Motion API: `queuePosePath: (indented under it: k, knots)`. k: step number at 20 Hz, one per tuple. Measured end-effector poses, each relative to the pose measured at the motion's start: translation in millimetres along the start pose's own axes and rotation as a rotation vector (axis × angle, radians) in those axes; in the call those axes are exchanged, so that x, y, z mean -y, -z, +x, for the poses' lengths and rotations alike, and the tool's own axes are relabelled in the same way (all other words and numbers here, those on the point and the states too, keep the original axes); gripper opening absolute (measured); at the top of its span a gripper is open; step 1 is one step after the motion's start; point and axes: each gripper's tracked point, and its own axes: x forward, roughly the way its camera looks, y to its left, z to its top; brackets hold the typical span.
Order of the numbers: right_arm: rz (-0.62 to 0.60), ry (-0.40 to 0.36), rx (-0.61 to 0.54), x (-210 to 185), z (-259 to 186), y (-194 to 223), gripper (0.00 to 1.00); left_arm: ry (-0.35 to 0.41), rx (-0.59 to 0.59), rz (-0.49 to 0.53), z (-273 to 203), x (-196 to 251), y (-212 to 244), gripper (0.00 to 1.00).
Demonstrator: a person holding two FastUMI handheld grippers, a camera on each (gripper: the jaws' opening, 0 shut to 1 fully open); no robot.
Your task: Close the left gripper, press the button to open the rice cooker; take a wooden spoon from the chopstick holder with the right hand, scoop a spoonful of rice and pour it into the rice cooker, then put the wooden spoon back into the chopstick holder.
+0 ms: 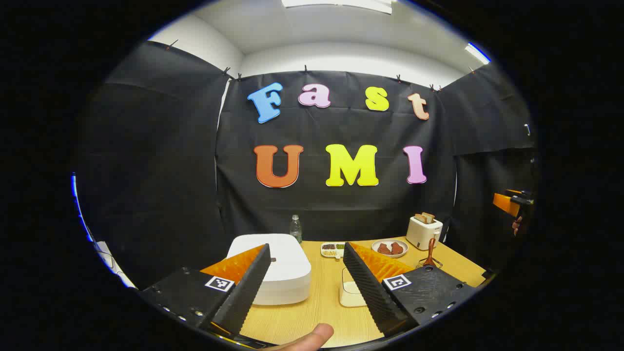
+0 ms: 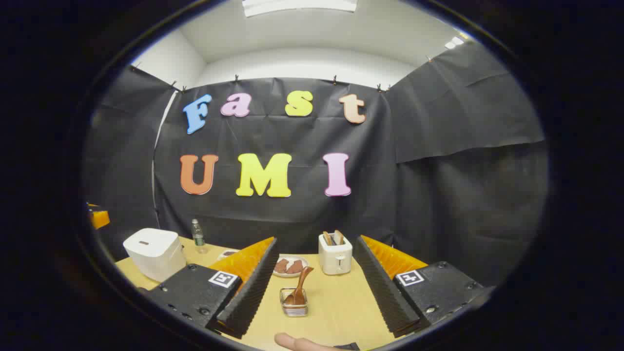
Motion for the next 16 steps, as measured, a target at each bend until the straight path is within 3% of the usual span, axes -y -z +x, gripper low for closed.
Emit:
queuePosePath:
  k: [1,3,4,8,16]
  knots:
    - [0.0,-0.002,0.003,-1.1,-1.0,-0.9,1.0,0.002,0.002,0.005,-0.3,0.6,-1.0,0.95]
    - [0.0,-0.005,0.008,-0.7,-3.6,-1.5,0.96,0.004,0.009,0.014,-0.7,1.9,-3.6,0.95]
    - [0.001,-0.006,0.012,-1.6,-4.9,-2.2,1.0,0.01,0.012,0.015,-0.4,4.0,-4.3,0.95]
    - [-0.004,-0.01,0.021,-4.2,-9.8,-5.1,0.96,0.025,0.018,0.02,-1.5,10.4,-4.6,0.95]
    - [-0.004,-0.01,0.027,-0.6,-12.8,-4.2,1.0,0.036,0.003,0.018,-1.3,18.6,-2.3,0.95]
